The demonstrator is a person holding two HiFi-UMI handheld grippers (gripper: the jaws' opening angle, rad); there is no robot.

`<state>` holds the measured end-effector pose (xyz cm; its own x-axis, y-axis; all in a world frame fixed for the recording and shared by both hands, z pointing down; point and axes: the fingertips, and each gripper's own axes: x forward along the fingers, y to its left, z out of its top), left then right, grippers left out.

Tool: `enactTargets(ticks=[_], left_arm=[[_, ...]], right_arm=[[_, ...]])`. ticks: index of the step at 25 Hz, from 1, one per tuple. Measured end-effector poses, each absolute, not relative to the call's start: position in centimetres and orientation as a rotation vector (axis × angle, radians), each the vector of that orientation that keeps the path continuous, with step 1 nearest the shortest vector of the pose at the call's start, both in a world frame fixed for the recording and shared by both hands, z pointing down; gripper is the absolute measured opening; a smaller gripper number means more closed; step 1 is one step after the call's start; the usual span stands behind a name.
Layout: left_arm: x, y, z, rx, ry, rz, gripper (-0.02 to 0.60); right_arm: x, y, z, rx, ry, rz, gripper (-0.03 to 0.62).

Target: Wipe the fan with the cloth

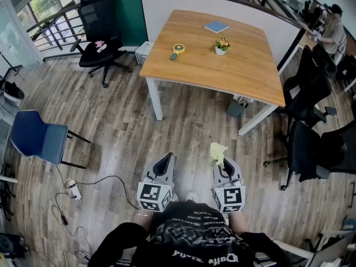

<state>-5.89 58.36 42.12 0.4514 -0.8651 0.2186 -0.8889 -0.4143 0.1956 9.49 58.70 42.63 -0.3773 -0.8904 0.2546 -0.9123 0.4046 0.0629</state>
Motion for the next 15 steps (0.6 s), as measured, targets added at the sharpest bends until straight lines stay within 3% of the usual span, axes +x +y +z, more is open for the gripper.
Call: enactTargets(ticks=[15], left_arm=[[-5.4,58.0,41.1,2.401,-1.544,0.066,0.024]], right_arm=[[11.6,57.3,41.5,1.536,-2.457,0.132,0.060]])
